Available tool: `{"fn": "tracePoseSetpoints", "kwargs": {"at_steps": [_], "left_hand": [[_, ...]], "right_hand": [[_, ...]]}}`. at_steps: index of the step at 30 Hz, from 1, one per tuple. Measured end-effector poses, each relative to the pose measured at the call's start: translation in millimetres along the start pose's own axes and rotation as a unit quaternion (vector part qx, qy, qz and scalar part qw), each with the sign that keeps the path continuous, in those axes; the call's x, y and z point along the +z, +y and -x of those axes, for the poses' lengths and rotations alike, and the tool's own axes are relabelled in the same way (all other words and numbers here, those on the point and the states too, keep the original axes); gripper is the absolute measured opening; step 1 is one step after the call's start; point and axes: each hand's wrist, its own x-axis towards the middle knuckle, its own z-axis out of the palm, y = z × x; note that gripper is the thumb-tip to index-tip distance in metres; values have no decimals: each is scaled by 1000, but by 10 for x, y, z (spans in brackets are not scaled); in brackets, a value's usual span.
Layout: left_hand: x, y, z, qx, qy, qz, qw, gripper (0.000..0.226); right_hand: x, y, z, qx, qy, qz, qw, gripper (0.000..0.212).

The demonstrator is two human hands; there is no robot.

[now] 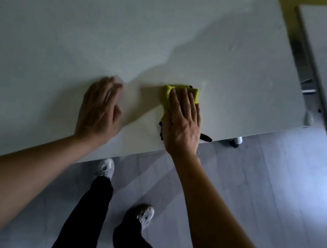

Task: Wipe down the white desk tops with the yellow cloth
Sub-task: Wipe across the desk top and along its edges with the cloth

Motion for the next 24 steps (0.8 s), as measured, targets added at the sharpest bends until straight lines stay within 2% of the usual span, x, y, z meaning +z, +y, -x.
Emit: {"fn": "tracePoseSetpoints", "kwargs": {"at_steps": [4,10,14,16,20,22,24], "left_hand": [[225,569,-38,35,-7,25,999,54],[509,967,-424,29,-18,7,999,58],[566,1025,-544,4,-16,-17,1000,61],[589,1047,-524,-26,-7,-32,999,63],[615,1034,-521,-72,-3,-56,996,65],[631,1027,-527,-65,5,-47,997,65],[643,1019,-518,-71,23,-29,997,65]], "right_hand": [[-54,77,1,6,-18,4,1000,61],[-236,564,-130,-58,-33,-3,998,59],[-491,1457,-384,35,39,17,998,61],[-629,1807,-493,92,39,31,995,62],[-562,1740,-596,198,61,36,978,62],[-401,1420,-613,154,59,39,986,67],[-206,982,-617,39,22,29,999,72]]}}
